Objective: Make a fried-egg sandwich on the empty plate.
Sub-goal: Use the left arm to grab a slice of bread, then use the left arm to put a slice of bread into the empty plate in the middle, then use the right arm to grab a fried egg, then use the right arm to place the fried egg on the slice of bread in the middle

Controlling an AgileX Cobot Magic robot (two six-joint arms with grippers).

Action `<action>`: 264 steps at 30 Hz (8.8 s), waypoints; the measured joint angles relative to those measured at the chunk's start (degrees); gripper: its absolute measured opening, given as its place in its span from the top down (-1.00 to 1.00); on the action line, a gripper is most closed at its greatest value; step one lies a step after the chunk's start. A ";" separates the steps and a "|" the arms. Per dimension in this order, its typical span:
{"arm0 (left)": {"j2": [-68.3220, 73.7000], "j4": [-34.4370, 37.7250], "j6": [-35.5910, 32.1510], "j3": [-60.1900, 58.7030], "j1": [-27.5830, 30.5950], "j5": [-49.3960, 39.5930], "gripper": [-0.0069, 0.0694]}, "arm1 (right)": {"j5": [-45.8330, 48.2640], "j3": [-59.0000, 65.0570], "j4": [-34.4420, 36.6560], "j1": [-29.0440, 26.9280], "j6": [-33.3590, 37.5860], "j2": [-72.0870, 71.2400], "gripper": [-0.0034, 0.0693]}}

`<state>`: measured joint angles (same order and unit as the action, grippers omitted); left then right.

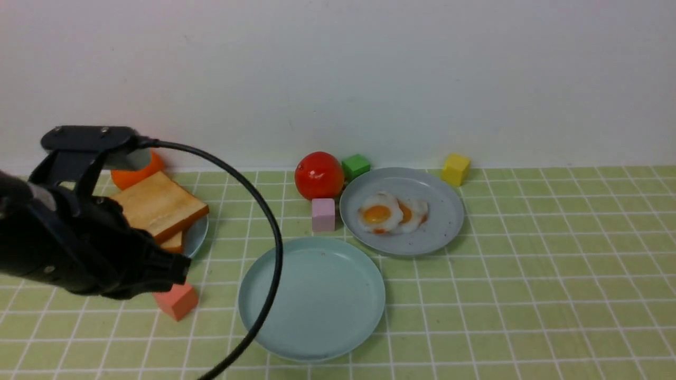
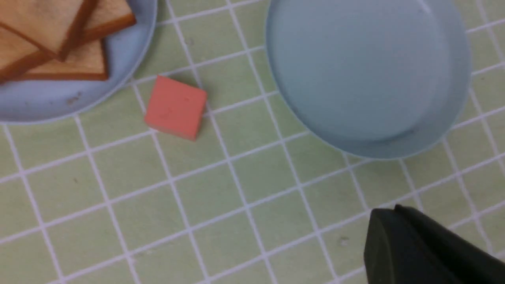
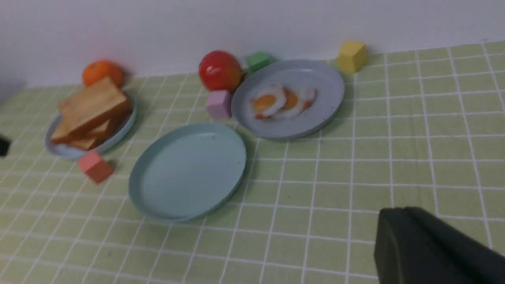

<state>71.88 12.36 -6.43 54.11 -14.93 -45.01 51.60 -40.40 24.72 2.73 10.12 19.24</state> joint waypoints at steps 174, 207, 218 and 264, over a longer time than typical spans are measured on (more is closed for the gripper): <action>-46.59 -15.88 21.48 -12.60 -25.27 11.16 0.85 | -12.80 -58.22 16.10 13.07 -5.35 109.86 -0.04; -46.59 -15.64 21.64 -12.60 -25.27 11.16 0.85 | -14.91 -58.62 21.41 12.61 -3.79 111.72 0.43; -46.59 -15.64 21.64 -12.60 -25.27 11.16 0.84 | -13.62 -58.62 22.76 12.14 -0.92 110.60 0.77; -46.59 -24.33 21.90 -12.60 -25.27 4.42 0.81 | 3.76 -46.41 26.53 18.71 12.31 87.55 0.90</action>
<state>25.29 -11.97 15.47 41.51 -40.19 -40.60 55.36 -86.82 51.25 21.43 22.43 106.79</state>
